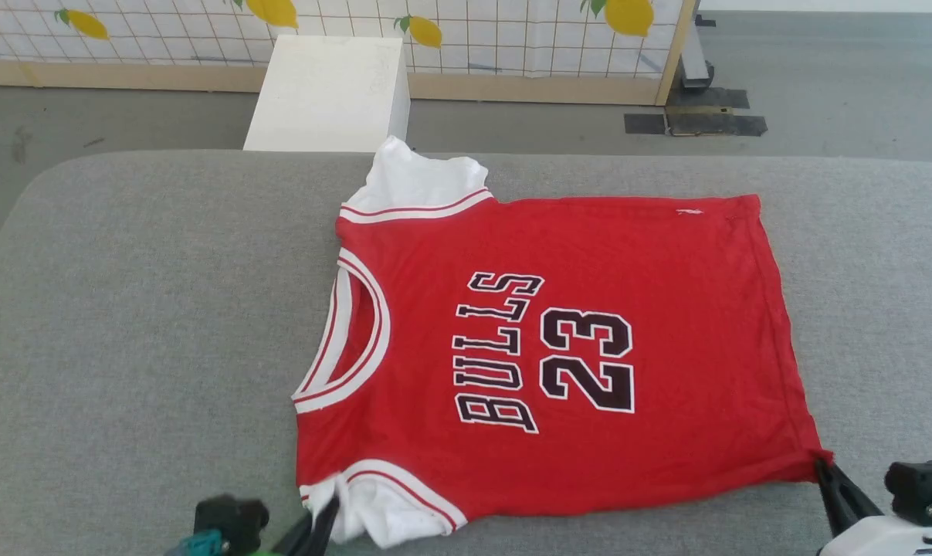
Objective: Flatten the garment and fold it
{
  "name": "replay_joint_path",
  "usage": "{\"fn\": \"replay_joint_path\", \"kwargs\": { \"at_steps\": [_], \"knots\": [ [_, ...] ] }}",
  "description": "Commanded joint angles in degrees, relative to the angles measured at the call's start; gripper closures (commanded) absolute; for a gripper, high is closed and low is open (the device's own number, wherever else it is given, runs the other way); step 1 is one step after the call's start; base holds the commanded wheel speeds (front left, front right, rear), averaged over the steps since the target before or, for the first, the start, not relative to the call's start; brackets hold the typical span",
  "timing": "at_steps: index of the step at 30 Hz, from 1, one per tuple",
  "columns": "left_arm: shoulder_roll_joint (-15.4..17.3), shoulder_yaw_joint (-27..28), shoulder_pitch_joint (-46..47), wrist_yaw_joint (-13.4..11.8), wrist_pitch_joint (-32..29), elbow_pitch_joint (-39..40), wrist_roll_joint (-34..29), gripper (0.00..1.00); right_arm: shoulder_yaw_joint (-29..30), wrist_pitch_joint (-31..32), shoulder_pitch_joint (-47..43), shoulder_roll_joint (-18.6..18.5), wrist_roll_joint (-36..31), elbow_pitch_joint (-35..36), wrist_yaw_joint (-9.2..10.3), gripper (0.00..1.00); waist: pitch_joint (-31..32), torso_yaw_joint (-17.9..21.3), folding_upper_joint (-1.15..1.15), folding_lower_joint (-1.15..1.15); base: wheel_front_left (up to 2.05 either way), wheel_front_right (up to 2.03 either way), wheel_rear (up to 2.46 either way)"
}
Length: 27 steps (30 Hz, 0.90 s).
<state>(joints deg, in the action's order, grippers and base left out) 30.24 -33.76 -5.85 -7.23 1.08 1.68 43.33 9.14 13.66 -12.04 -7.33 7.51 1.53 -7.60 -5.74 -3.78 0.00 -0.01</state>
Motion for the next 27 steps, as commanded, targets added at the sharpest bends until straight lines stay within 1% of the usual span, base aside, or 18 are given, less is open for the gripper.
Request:
{"fn": "replay_joint_path", "kwargs": {
  "at_steps": [1,7,10,16,20,27],
  "knots": [
    [-1.06,-0.13,2.57,-0.45,2.21,-0.69,-2.05,1.0,-0.59,-2.33,-0.53,0.31,-0.71,0.08,0.11,1.0,0.24,0.26,0.0,0.01,0.0,0.0,0.0],
    [-2.77,-0.39,8.38,-0.71,8.81,-3.74,-8.09,1.0,-1.71,-8.09,2.19,0.54,-2.33,-0.81,0.11,1.0,0.1,1.32,0.0,0.01,0.0,0.0,0.0],
    [-3.13,-0.18,11.41,-0.53,9.95,-5.09,-9.6,1.0,-2.49,-8.89,4.6,0.22,-3.09,-0.86,0.11,1.0,-0.71,1.83,0.0,0.01,0.0,0.0,0.0],
    [-3.51,0.32,19.85,2.18,10.0,-8.27,-10.63,1.0,-3.1,-8.69,11.3,-1.79,-3.72,-2.14,0.11,1.0,-3.42,2.09,0.0,0.01,0.0,0.0,0.0],
    [-3.49,0.71,26.1,4.24,8.93,-11.04,-10.84,1.0,-3.04,-8.05,15.85,-3.18,-3.95,-3.9,0.11,1.0,-5.77,2.16,0.0,0.01,0.0,0.0,0.0],
    [-3.41,1.02,35.38,8.18,5.2,-17.64,-9.69,1.0,-3.38,-3.84,22.88,-4.42,-3.54,-8.63,0.11,1.0,-10.19,2.83,0.0,0.01,0.0,0.0,0.0]
  ]
}}
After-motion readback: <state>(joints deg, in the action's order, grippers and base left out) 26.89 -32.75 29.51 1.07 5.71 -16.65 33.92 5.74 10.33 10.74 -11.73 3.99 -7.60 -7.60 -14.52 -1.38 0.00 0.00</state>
